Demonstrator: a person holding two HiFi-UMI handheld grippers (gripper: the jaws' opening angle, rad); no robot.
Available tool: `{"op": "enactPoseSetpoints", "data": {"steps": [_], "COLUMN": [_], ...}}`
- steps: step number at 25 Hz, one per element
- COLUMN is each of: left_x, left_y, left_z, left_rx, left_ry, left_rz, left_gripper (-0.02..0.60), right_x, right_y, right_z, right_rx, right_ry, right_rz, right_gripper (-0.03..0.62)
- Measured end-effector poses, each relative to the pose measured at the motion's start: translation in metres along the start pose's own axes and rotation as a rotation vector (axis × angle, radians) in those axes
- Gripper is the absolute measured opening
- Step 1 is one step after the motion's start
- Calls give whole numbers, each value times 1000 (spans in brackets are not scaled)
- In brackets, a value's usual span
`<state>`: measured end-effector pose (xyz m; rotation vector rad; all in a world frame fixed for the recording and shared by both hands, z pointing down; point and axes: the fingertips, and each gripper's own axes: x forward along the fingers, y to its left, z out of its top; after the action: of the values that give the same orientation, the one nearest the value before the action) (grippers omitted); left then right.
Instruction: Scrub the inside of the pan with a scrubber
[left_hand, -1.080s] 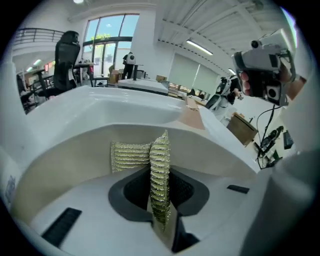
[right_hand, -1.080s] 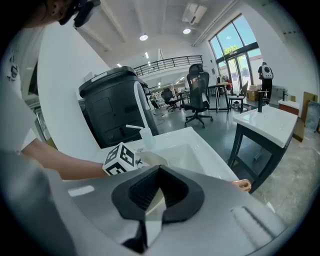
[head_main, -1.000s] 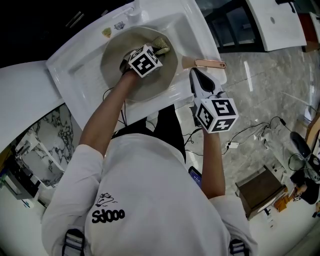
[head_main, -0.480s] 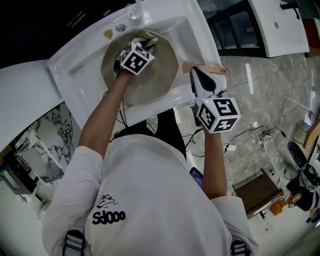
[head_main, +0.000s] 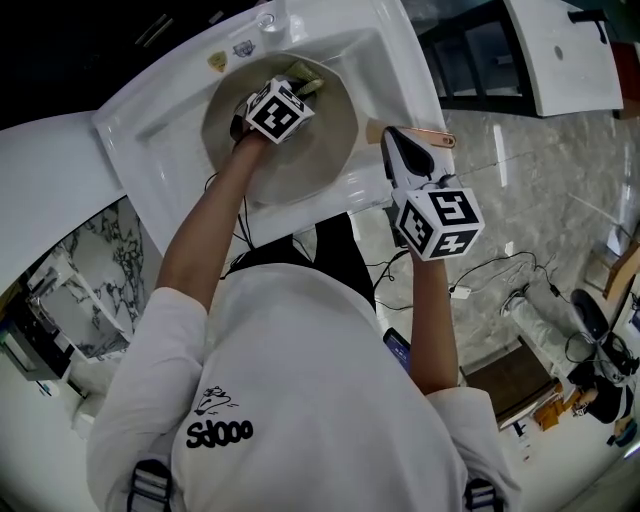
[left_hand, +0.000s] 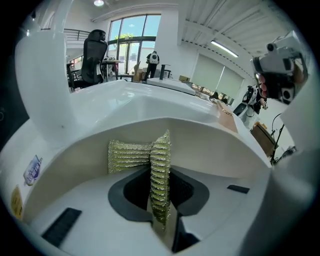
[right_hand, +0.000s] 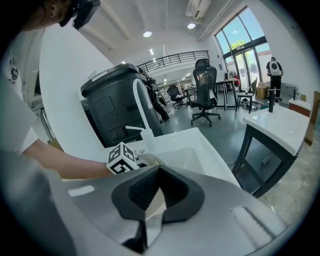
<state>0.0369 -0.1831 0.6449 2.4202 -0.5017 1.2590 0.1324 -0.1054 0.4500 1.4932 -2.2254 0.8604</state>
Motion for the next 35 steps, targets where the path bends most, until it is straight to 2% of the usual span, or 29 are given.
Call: {"op": "enactPoseSetpoints", "data": {"steps": [3, 9, 12, 14, 19, 21, 30, 35], "left_x": [4, -1, -4, -8, -21, -28, -72, -81], "left_y": [-11, -69, -94, -108, -138, -147, -177, -180], "left_z": [-4, -26, -37, -41, -50, -54, -57, -63], "left_rx": [23, 192, 248, 226, 22, -22, -3, 64], "left_ry": [22, 162, 208, 215, 180, 178, 179, 218], "left_rz": [-57, -257, -356, -422, -601, -658, -839, -844], "left_gripper": [66, 66, 66, 66, 66, 66, 66, 66], "right_x": [-1, -4, -5, -5, -2, 0, 7, 11], "right_y": [-1, 0, -1, -2, 1, 3, 17, 22], "right_z": [-5, -10, -12, -12, -14, -14, -9, -9], "right_rx": [2, 6, 7, 5, 1, -1, -23, -33], "right_ry": [10, 14, 18, 18, 24, 26, 28, 30], "right_rz": [0, -1, -2, -3, 5, 12, 44, 58], "right_gripper": [9, 9, 9, 9, 9, 8, 9, 9]}}
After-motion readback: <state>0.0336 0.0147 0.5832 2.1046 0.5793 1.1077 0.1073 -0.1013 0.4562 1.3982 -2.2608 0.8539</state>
